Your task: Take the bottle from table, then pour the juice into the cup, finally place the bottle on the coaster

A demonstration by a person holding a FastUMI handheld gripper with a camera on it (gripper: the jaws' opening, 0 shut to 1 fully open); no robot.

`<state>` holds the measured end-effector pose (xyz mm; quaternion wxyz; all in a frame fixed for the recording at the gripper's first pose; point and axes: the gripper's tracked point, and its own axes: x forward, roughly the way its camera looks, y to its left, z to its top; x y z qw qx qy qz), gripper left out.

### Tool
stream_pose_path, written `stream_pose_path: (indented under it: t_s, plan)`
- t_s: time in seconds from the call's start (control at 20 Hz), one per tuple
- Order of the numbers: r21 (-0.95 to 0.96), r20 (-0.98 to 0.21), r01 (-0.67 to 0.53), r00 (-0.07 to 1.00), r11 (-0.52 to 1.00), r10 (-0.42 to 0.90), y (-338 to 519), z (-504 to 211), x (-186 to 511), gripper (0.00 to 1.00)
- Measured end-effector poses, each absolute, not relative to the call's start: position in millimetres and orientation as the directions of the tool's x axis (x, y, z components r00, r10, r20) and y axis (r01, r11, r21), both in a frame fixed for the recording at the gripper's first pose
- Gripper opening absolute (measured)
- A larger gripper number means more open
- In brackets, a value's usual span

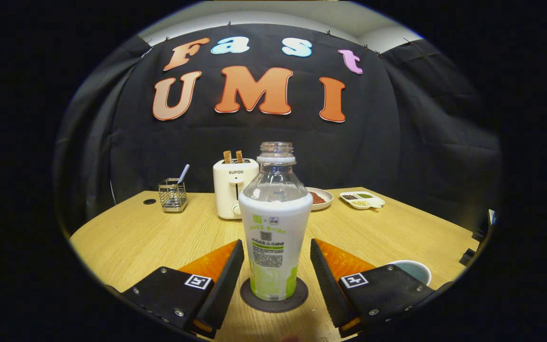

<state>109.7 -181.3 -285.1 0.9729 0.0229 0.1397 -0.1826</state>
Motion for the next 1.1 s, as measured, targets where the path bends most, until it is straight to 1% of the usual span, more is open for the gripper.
stream_pose_path:
  t_s: [0.05,0.15,0.4,0.55,0.65,0.9,1.1]
  plan:
    - [-0.010,-0.272,0.368,0.894,0.930,-0.357,-181,-283,102,0.86]
    - [0.012,-0.224,0.370,0.907,0.929,-0.358,-178,-266,92,0.89]
    - [0.047,-0.067,0.338,0.940,0.940,-0.335,-156,-186,75,0.88]
    - [0.053,0.007,0.303,0.953,0.951,-0.304,-132,-133,65,0.88]
    - [0.049,0.029,0.291,0.956,0.955,-0.293,-118,-104,58,0.88]
    - [0.060,0.034,0.289,0.956,0.955,-0.292,-94,-51,30,0.88]
    - [0.107,0.069,0.227,0.969,0.968,-0.235,-65,-11,10,0.88]
